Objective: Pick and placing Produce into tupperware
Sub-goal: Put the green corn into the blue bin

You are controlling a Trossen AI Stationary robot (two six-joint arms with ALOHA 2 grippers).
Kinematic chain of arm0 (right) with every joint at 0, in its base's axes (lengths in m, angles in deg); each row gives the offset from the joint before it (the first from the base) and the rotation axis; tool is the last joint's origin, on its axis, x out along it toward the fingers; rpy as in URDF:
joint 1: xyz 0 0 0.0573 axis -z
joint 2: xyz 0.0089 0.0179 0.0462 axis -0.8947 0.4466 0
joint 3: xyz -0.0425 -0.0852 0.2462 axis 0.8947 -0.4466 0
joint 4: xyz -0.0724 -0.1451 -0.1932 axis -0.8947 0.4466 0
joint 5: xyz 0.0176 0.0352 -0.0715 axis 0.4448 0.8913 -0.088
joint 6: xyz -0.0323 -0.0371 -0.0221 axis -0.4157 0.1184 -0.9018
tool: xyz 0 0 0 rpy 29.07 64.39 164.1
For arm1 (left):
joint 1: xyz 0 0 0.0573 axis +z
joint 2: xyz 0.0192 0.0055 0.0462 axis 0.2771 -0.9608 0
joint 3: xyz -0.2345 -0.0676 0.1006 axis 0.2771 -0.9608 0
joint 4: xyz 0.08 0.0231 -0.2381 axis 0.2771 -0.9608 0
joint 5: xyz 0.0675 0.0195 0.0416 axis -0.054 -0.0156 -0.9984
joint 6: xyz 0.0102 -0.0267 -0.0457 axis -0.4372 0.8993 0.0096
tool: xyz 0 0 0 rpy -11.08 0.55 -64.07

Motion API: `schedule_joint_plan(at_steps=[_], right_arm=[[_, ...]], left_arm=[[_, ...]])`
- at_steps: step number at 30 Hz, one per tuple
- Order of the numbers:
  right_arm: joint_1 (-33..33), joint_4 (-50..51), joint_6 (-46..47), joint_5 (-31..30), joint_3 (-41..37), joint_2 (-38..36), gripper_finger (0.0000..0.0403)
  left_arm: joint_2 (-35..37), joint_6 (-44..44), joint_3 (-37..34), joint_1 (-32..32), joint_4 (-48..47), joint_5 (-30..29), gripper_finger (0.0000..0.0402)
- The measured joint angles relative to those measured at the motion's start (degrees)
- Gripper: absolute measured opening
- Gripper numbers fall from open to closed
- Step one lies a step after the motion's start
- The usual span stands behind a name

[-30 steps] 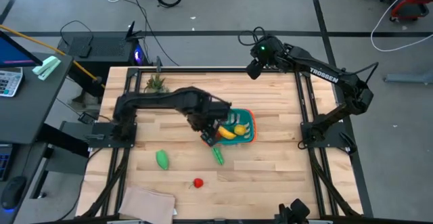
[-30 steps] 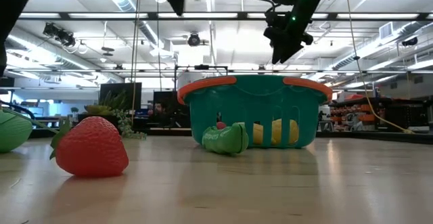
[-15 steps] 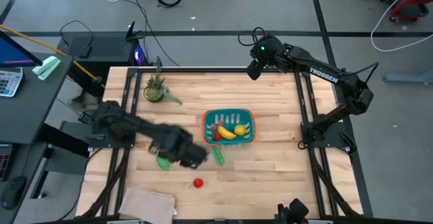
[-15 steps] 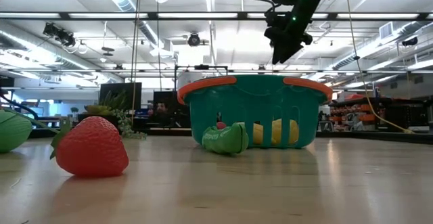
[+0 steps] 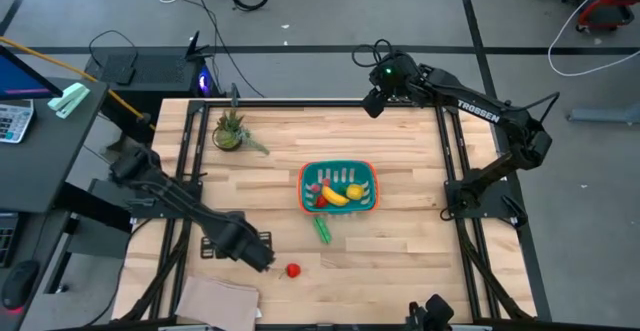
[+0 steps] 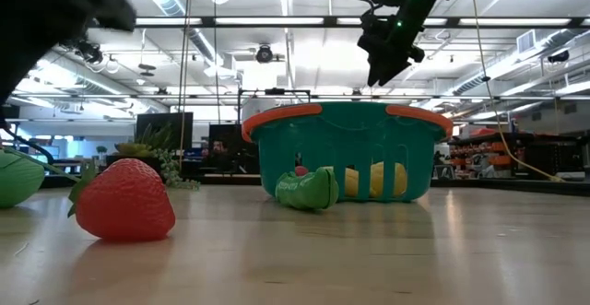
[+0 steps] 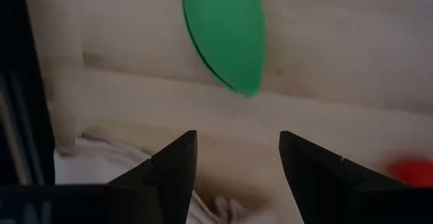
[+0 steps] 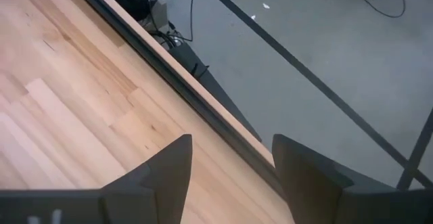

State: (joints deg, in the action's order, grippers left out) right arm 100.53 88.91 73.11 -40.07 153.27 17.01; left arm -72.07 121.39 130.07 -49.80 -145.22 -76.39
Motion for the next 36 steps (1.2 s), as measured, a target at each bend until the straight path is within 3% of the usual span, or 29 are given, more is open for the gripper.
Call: schedule_joint_plan(at_steps=[6,13,21,36], right_arm=[[-0.13,-0.05,0.07,0.12,0.00,0.00,0.0214],[-0.13,-0.74,0.13,0.30,0.00,0.00,0.0214],[-0.11,-2.78,0.11,0.45,0.00,0.00,0.0214],[-0.11,-4.04,0.09,2.49,0.00,0.00,0.0214]], left_arm=[[4.98,0.17,-11.36,2.17,7.40,-1.88,0.0217],[9.20,-0.12,-19.63,3.49,15.97,-3.98,0.0216],[9.21,-0.60,-21.58,3.45,16.50,-4.25,0.0217],[9.21,-2.50,-21.58,6.05,13.89,-5.51,0.0282]])
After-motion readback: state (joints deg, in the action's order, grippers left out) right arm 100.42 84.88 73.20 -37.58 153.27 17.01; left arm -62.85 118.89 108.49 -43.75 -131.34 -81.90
